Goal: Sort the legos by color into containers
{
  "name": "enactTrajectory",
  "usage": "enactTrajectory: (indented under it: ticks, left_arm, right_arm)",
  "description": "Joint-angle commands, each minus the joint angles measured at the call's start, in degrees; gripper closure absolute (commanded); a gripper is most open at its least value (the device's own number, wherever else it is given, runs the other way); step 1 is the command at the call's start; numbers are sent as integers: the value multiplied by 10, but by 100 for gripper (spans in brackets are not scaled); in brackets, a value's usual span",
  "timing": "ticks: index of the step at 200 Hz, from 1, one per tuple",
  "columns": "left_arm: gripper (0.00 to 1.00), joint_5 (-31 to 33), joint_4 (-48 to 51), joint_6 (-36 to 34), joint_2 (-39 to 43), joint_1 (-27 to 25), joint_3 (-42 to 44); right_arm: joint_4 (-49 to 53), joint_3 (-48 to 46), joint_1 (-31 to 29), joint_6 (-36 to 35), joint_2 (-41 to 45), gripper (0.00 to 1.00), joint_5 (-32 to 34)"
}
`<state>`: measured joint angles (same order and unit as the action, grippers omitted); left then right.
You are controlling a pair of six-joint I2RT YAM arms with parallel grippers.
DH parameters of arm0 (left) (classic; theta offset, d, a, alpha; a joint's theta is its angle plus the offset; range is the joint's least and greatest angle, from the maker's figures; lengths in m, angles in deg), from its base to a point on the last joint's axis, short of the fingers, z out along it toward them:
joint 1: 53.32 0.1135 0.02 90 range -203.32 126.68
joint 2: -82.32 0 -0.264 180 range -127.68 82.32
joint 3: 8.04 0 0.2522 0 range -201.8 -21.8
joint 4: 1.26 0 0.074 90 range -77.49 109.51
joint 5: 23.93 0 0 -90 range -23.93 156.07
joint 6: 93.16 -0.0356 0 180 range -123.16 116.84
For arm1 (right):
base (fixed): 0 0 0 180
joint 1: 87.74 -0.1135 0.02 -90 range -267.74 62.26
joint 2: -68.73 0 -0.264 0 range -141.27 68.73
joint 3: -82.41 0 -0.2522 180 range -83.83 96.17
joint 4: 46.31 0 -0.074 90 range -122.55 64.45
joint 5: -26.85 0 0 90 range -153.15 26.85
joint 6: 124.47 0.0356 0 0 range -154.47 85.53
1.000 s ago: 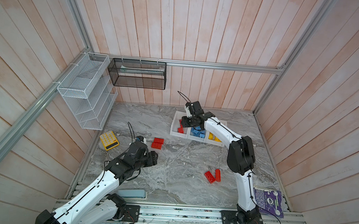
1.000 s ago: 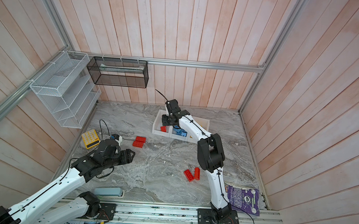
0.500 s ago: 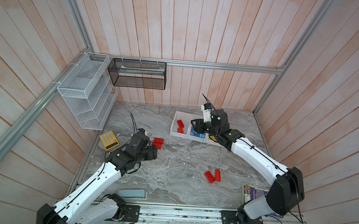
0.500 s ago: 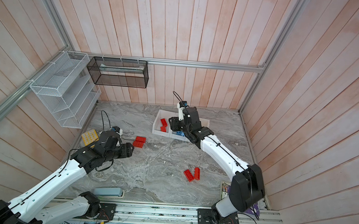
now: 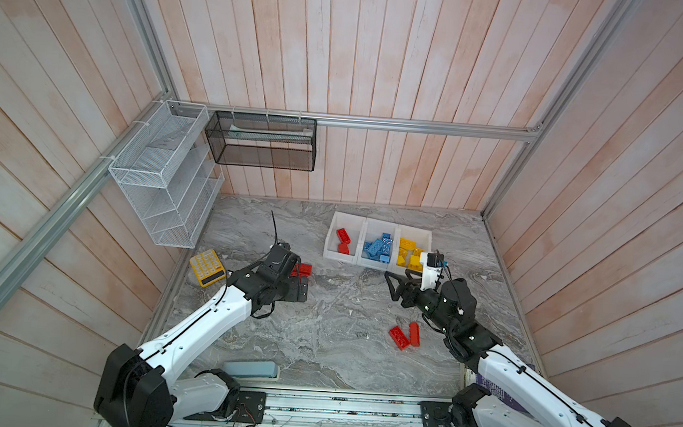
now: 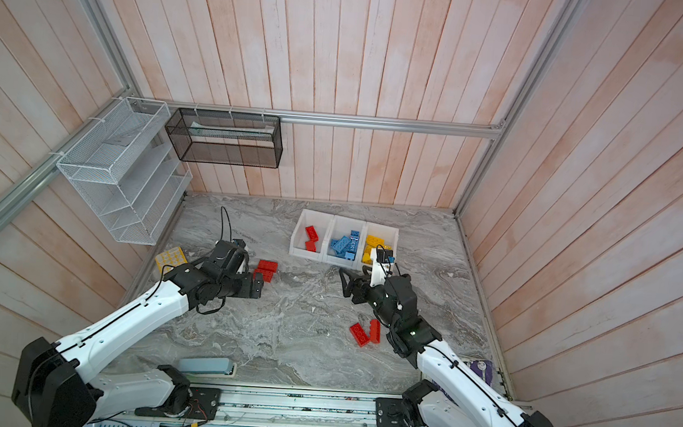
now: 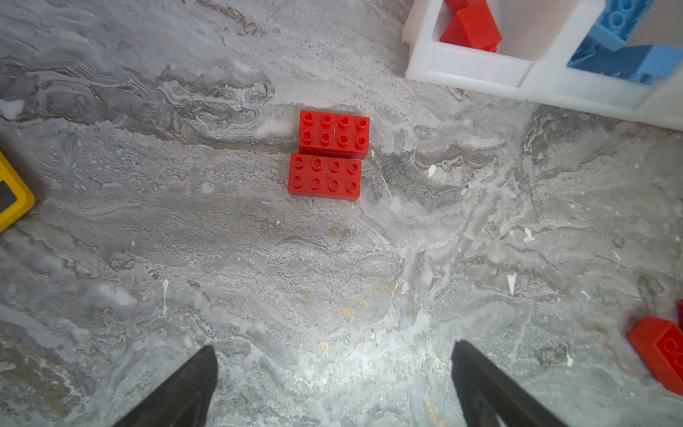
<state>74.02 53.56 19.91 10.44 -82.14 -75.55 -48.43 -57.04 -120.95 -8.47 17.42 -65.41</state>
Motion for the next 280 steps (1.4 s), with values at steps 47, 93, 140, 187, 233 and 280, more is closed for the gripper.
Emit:
enactTrajectory:
  ticks: [47,93,140,187,233,280]
  left_arm:
    - [0,-10,-71,-48,-133,31,-20]
    - [0,-15,-57,-75,-242,38,-95]
    - [1,-17,-59,-79,-319,40,-133]
    - [9,-15,-77,-83,-354,41,-156]
    - [24,-1,-74,-82,-382,41,-189]
    - [33,3,-73,-79,-384,41,-199]
  right_arm:
    - [-147,-97,0,37,-12,15,29]
    - [-159,-80,-1,37,-73,16,23]
    - [-161,-99,0,34,-36,17,24]
    - [-148,-113,-1,32,9,18,31]
    - [-144,-125,-1,39,40,19,47]
    - [-138,-126,-1,39,50,19,52]
